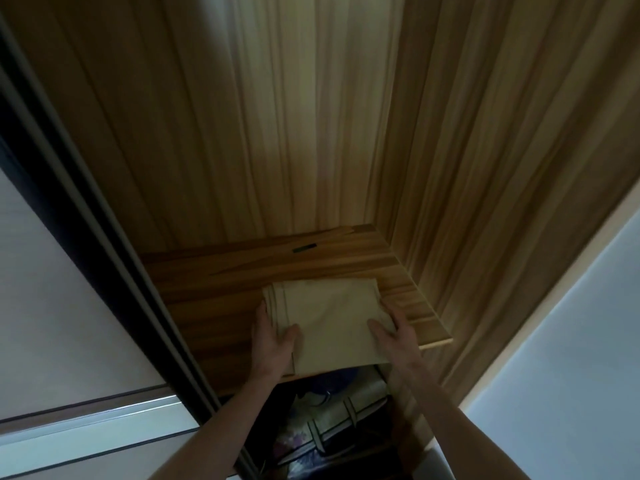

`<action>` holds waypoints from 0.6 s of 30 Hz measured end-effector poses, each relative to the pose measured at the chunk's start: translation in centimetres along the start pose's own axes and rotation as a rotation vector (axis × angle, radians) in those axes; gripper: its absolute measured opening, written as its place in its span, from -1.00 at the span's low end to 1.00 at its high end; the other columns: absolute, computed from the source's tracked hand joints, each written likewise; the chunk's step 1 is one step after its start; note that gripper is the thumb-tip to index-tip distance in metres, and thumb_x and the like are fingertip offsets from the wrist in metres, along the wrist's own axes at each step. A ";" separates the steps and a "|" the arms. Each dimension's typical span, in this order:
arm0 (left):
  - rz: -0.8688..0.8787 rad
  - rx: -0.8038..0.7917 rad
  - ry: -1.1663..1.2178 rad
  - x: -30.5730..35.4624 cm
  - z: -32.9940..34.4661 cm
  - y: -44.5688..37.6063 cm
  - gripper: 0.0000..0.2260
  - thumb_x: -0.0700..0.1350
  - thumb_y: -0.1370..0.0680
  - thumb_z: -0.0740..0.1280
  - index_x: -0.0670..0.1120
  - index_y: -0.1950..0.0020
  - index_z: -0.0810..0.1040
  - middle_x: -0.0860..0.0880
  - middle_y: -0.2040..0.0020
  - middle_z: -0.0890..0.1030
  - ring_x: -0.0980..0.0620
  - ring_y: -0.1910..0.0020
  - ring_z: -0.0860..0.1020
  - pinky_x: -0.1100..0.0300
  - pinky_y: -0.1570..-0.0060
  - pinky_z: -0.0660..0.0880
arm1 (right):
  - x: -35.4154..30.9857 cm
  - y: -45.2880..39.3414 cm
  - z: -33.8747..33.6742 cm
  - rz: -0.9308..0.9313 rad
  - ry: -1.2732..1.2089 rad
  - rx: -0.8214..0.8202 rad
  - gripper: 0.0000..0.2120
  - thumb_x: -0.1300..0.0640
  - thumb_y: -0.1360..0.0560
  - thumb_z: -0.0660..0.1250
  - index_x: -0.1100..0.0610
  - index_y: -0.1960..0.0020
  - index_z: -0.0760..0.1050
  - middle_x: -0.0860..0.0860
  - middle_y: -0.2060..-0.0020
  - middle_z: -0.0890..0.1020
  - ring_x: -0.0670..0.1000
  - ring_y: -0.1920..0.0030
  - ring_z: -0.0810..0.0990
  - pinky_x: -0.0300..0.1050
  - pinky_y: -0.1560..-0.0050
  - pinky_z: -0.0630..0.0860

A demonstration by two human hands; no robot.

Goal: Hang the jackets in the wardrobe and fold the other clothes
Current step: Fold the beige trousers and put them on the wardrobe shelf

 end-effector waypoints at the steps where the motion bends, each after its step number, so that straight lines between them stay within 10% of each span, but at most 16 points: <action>1: 0.015 -0.005 0.000 -0.1 0.1 -0.6 -0.13 0.18 -0.43 0.47 0.26 -0.63 0.07 0.03 -0.45 0.45 -0.06 -0.43 0.44 -0.22 -0.47 0.39 | -0.2 -0.3 0.0 -0.017 0.011 0.005 -0.48 0.11 -0.58 0.46 0.02 -0.51 0.44 -0.06 -0.28 0.59 -0.07 -0.21 0.57 -0.26 -0.19 0.46; 5: 0.061 -0.006 -0.075 1.9 0.1 -0.5 -0.14 0.17 -0.51 0.43 0.22 -0.67 -0.02 0.00 -0.54 0.37 -0.12 -0.51 0.35 -0.22 -0.53 0.29 | -0.6 -1.0 0.0 -0.086 0.036 0.051 -0.53 0.12 -0.61 0.42 0.00 -0.50 0.46 -0.09 -0.26 0.60 -0.04 -0.27 0.57 -0.52 -0.08 0.44; 13: 0.454 0.028 -0.831 2.1 1.3 2.1 -0.43 0.19 -0.71 0.02 0.07 -0.70 0.04 -0.01 -0.71 -0.04 -0.05 -0.69 -0.06 -0.10 -0.64 -0.15 | -1.9 1.0 2.2 -0.561 0.762 0.225 -0.58 0.04 -0.71 0.20 0.06 -0.55 0.39 0.04 -0.56 0.37 0.08 -0.60 0.24 0.13 -0.49 0.24; 18: 0.560 -0.159 -0.991 1.3 2.4 3.3 -0.30 0.32 -0.63 -0.25 0.02 -0.72 -0.08 0.01 -0.71 -0.10 0.04 -0.68 -0.16 0.04 -0.62 -0.28 | -0.6 2.2 4.2 -0.647 0.953 -0.070 -0.40 -0.24 -0.73 -0.05 0.01 -0.68 0.09 -0.03 -0.67 0.07 -0.05 -0.67 -0.04 0.07 -0.65 -0.01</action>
Point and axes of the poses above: each hand's wrist, its own y-axis away from the middle knuckle, its own z-axis out of the palm, x = y × z, the point moved 3 cm from there along -y, towards the middle knuckle
